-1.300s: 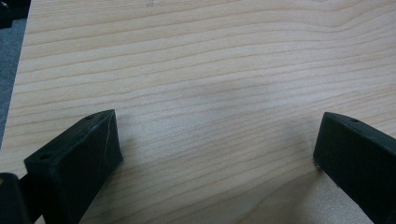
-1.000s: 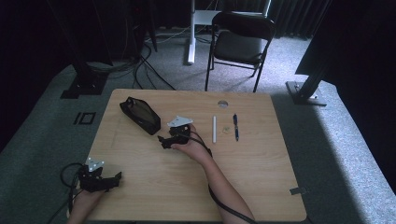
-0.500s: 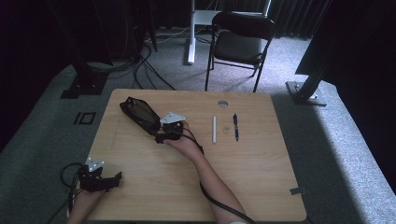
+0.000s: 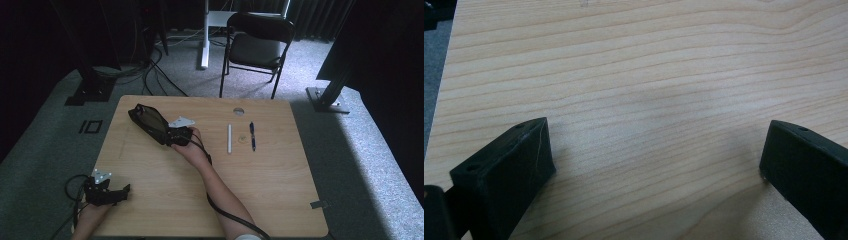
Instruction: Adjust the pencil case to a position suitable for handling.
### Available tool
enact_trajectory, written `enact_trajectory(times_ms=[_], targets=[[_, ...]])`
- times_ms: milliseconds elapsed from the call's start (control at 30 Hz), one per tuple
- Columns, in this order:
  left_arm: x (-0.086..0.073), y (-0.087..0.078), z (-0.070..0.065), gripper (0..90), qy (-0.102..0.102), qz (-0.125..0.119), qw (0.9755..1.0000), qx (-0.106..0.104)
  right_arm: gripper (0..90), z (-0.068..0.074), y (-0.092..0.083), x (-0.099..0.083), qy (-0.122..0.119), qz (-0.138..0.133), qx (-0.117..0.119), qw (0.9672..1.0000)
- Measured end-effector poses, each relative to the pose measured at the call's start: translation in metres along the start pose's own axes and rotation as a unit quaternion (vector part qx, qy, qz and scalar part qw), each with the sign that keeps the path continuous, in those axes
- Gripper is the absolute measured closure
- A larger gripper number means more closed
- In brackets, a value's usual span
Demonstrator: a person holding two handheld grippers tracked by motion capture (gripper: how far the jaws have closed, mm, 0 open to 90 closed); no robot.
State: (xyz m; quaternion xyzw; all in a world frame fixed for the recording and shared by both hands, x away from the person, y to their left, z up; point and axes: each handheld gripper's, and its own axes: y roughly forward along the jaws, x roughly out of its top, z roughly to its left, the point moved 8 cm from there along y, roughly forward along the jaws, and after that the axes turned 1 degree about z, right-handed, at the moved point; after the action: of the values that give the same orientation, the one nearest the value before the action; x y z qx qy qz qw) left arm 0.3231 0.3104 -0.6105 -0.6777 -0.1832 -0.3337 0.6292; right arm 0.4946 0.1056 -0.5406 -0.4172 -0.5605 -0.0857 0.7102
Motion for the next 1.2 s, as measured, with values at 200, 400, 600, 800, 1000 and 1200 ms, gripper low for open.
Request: enact_trajectory(times_ms=[200, 400, 600, 800, 1000, 1200], targets=[[0.0, 0.0, 0.0, 0.9, 0.0, 0.0, 1.0, 0.0, 60.2, -0.001, 0.004, 0.003, 0.007, -0.001, -0.008, 0.9999], [0.0, 0.0, 0.0, 0.9, 0.0, 0.0, 1.0, 0.0, 69.4, 0.002, 0.009, 0.004, 0.005, 0.011, -0.005, 0.9999], [0.0, 0.0, 0.0, 0.9, 0.0, 0.0, 1.0, 0.0, 73.2, 0.003, 0.008, 0.002, 0.0, 0.024, -0.004, 0.9997], [0.0, 0.0, 0.0, 0.9, 0.0, 0.0, 1.0, 0.0, 73.2, 0.004, 0.003, 0.001, 0.001, 0.021, -0.004, 0.9998], [0.0, 0.0, 0.0, 0.9, -0.001, 0.0, 1.0, 0.0, 73.3, 0.002, -0.004, -0.003, 0.009, 0.018, -0.003, 0.9998], [0.0, 0.0, 0.0, 0.9, -0.001, 0.0, 1.0, 0.0, 73.3, 0.001, -0.012, -0.007, 0.011, 0.016, -0.001, 0.9998]])
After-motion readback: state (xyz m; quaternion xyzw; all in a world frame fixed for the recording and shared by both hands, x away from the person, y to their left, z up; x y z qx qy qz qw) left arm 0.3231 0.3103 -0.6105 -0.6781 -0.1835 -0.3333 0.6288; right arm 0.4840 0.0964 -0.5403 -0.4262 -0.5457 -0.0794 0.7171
